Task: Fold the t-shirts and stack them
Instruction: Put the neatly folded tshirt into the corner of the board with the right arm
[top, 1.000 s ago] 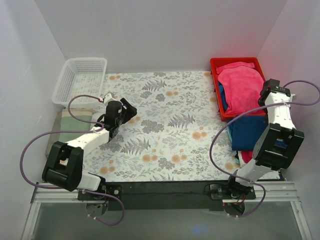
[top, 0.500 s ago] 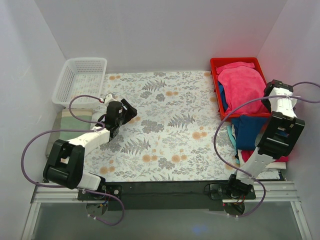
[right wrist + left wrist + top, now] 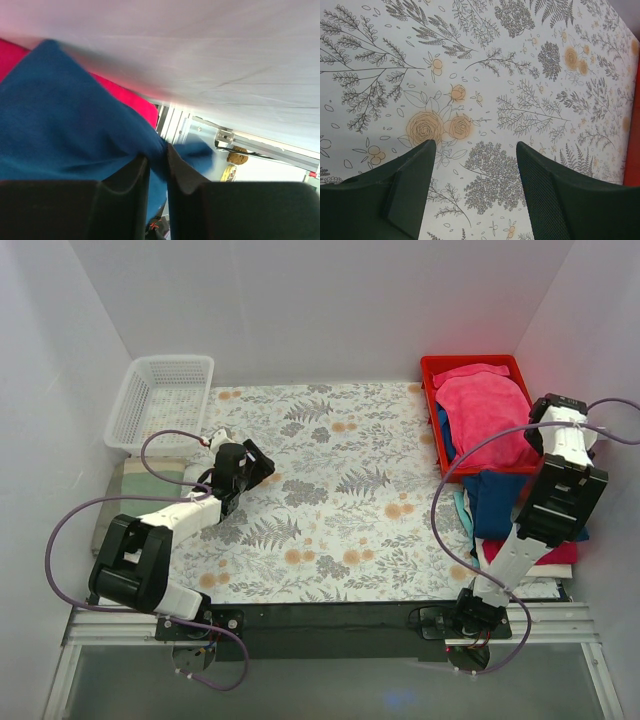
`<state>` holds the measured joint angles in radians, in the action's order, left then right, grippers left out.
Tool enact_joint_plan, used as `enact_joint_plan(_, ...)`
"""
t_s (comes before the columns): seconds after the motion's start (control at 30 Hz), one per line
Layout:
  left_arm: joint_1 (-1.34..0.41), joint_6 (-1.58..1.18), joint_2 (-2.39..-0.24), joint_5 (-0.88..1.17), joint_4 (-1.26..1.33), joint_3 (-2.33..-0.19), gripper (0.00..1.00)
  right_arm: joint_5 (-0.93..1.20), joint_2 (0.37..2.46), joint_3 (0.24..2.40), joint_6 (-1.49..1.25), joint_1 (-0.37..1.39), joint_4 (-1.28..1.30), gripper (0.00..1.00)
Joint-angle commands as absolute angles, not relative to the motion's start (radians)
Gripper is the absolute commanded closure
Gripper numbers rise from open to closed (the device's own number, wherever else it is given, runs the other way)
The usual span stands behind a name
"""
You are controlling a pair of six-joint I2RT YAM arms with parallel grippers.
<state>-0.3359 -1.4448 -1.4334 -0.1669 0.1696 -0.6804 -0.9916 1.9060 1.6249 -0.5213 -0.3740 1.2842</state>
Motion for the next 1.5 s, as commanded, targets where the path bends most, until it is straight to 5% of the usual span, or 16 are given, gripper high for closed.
enact_joint_plan(0.0, -0.339, -1.425, -1.431, -0.173, 0.190, -0.687, 0.36, -1.045, 1.829, 1.680, -0.558, -0.387, 1.316, 0.74)
enact_joint_plan(0.4, -0.341, -1.422, -1.411, -0.170, 0.201, -0.666, 0.36, -1.057, 1.743, 1.606, -0.575, -0.275, 1.315, 0.53)
enact_joint_plan(0.83, -0.347, -1.396, -1.370, -0.172, 0.204, -0.646, 0.36, -0.956, 1.583, 1.669, -0.604, 0.245, 1.281, 0.50)
enact_joint_plan(1.07, -0.373, -1.347, -1.358, -0.189, 0.201, -0.641, 0.31, -0.745, 1.406, 1.462, -0.393, 0.527, 0.909, 0.50)
enact_joint_plan(1.2, -0.390, -1.332, -1.338, -0.216, 0.189, -0.634, 0.29, -0.490, 1.269, 1.269, -0.295, 0.563, 0.545, 0.48)
enact_joint_plan(1.47, -0.452, -1.281, -1.312, -0.268, 0.173, -0.617, 0.28, -0.244, 1.166, 1.065, -0.235, 0.569, 0.364, 0.48)
